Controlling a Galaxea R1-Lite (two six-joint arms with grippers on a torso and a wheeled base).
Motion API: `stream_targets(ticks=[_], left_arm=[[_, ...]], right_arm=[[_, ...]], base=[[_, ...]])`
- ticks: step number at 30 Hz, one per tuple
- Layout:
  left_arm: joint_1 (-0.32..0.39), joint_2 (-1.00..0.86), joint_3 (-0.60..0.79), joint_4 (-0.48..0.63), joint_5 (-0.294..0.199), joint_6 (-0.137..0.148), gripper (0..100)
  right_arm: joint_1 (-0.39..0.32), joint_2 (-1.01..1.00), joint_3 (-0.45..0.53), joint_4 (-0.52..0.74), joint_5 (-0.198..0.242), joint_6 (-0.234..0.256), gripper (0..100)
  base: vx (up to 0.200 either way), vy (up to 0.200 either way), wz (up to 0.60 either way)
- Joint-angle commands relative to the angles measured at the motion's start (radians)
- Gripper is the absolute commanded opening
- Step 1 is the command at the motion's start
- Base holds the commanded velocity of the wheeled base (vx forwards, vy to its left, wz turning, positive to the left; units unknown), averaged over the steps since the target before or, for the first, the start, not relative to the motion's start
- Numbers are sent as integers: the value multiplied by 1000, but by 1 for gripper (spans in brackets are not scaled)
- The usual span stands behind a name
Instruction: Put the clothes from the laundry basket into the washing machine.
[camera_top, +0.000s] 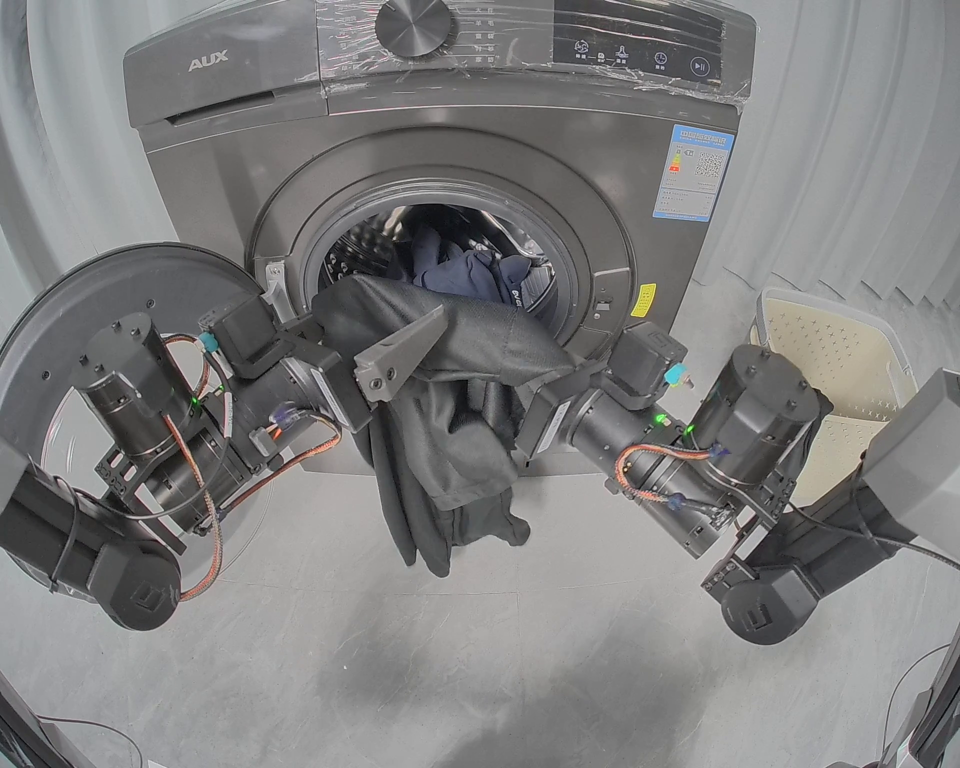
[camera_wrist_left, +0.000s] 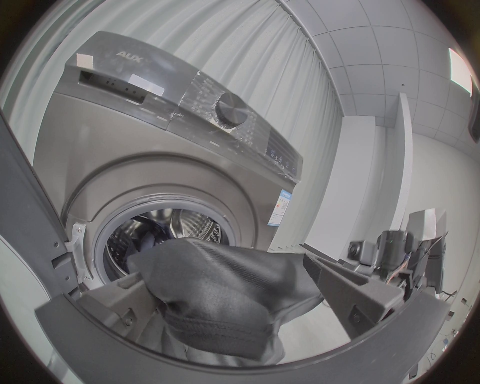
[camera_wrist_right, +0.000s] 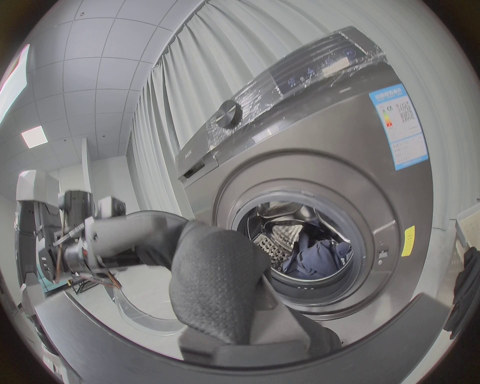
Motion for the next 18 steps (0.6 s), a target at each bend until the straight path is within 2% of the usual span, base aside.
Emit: stream_targets(ticks=[1, 14, 18], left_arm=[[16, 47, 4, -16, -1, 1, 100], [18, 137, 31, -89, -2, 4, 100], [18, 195, 61, -152, 2, 12, 100]], right_arm=[[-9, -54, 5, 2, -3, -2, 0], [-9, -60, -1, 8, -6, -4, 0], [-8, -66, 1, 11, -12, -7, 0]], base=[[0, 0, 0], [0, 0, 0], [0, 0, 0]])
